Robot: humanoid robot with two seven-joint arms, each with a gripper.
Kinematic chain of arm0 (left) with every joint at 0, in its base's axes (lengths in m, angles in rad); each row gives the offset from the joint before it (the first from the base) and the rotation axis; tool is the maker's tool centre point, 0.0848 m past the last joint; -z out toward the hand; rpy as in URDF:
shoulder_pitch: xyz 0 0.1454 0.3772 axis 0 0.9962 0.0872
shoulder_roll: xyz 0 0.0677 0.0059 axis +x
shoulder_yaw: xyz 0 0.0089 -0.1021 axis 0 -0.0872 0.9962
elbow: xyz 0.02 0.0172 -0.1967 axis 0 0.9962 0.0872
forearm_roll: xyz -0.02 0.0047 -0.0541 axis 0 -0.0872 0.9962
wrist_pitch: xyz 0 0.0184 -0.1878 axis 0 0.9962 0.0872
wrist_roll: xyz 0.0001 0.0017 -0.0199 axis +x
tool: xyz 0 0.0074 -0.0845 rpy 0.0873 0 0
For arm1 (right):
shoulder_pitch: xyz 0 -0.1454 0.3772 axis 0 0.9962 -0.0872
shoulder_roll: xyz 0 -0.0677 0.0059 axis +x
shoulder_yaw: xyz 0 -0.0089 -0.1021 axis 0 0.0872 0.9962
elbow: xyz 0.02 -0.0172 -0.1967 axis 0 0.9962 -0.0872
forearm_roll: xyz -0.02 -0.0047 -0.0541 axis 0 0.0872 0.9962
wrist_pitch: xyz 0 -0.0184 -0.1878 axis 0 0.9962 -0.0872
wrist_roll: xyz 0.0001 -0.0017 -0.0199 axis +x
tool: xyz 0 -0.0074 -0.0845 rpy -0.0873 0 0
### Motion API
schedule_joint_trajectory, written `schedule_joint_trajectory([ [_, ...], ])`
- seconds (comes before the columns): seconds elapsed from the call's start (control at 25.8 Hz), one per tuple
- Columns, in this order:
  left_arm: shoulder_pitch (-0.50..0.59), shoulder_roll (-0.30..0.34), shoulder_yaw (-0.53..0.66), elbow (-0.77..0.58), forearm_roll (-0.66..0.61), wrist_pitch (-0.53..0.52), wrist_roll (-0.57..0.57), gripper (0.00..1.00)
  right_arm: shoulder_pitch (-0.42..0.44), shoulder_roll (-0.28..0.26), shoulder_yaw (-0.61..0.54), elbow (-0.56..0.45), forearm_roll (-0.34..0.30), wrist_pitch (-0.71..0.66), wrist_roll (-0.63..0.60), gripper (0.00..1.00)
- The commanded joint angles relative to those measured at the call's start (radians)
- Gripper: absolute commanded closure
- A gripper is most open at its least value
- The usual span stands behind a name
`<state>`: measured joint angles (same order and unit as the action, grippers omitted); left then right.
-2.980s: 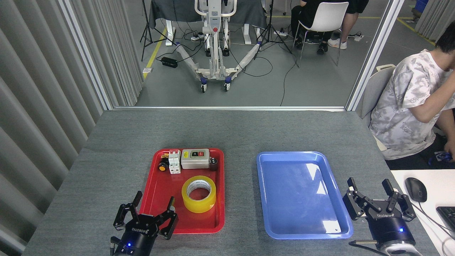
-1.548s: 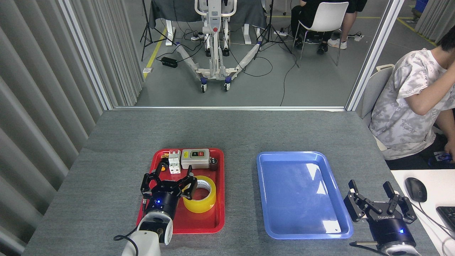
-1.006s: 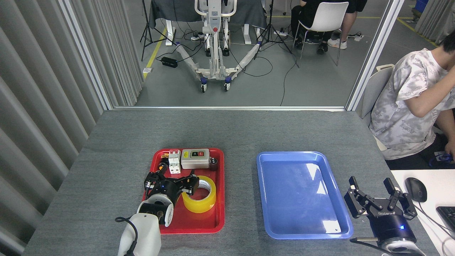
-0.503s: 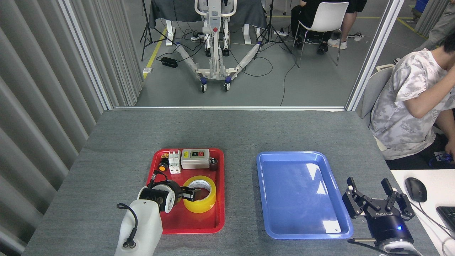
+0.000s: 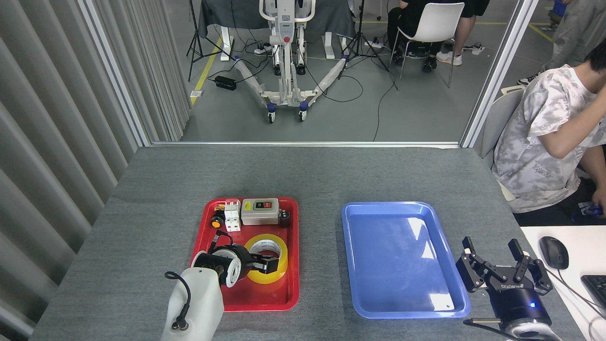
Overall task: Place and move tape with both arms
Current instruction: 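Lower the left gripper into the tape roll's hole and grip its rim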
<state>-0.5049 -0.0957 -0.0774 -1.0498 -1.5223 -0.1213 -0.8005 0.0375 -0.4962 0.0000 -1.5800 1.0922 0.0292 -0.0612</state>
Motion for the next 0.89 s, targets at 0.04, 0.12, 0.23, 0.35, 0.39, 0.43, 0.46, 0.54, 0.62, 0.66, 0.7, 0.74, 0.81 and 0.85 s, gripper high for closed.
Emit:
schedule_joint_trajectory([
  [0.04,-0.004,0.008,0.011,0.031,-0.001,0.005,0.115,0.01,0.001,0.004,0.001,0.000,0.005,-0.003,-0.005,0.01],
  [0.12,-0.004,0.010,0.011,0.033,-0.001,0.005,0.116,0.01,0.001,0.008,0.001,0.000,0.009,0.000,-0.005,0.01],
  [0.23,-0.004,0.005,0.011,0.057,-0.003,0.002,0.115,0.01,0.001,0.011,0.001,0.000,0.011,0.005,-0.006,0.01],
  [0.35,-0.011,0.002,0.007,0.086,-0.006,-0.003,0.113,0.04,0.002,0.010,0.001,0.000,0.018,0.003,-0.006,0.01],
  [0.39,-0.012,0.001,0.005,0.090,-0.006,-0.003,0.115,0.04,0.002,0.011,0.001,0.000,0.018,0.003,-0.006,0.01],
  [0.43,-0.015,0.001,0.002,0.094,-0.006,-0.003,0.118,0.04,0.002,0.013,0.005,0.000,0.018,0.003,-0.006,0.01],
  [0.46,-0.021,0.001,0.001,0.105,-0.006,-0.003,0.119,0.04,0.002,0.015,0.011,0.000,0.018,0.002,-0.006,0.01],
  [0.54,-0.035,0.002,-0.012,0.132,-0.006,0.002,0.119,0.04,0.002,0.015,0.014,-0.002,0.018,0.003,-0.006,0.01],
  [0.62,-0.040,0.002,-0.013,0.136,-0.007,0.003,0.113,0.04,0.002,0.015,0.014,-0.002,0.017,0.005,-0.005,0.01],
  [0.66,-0.043,0.002,-0.010,0.134,-0.007,0.005,0.109,0.03,0.001,0.013,0.014,-0.005,0.017,0.006,-0.005,0.00],
  [0.7,-0.053,0.004,-0.010,0.136,-0.007,-0.001,0.107,0.02,0.001,0.011,0.014,-0.009,0.017,0.009,-0.003,0.01],
  [0.74,-0.067,0.010,-0.008,0.136,-0.006,-0.007,0.107,0.02,0.001,0.011,0.012,-0.011,0.015,0.011,-0.003,0.00],
  [0.81,-0.070,0.008,-0.005,0.134,-0.007,-0.004,0.107,0.02,0.001,0.010,0.012,-0.011,0.015,0.011,-0.005,0.00],
  [0.85,-0.070,0.008,-0.004,0.139,-0.006,-0.001,0.106,0.02,0.001,0.008,0.012,-0.011,0.015,0.011,-0.003,0.01],
])
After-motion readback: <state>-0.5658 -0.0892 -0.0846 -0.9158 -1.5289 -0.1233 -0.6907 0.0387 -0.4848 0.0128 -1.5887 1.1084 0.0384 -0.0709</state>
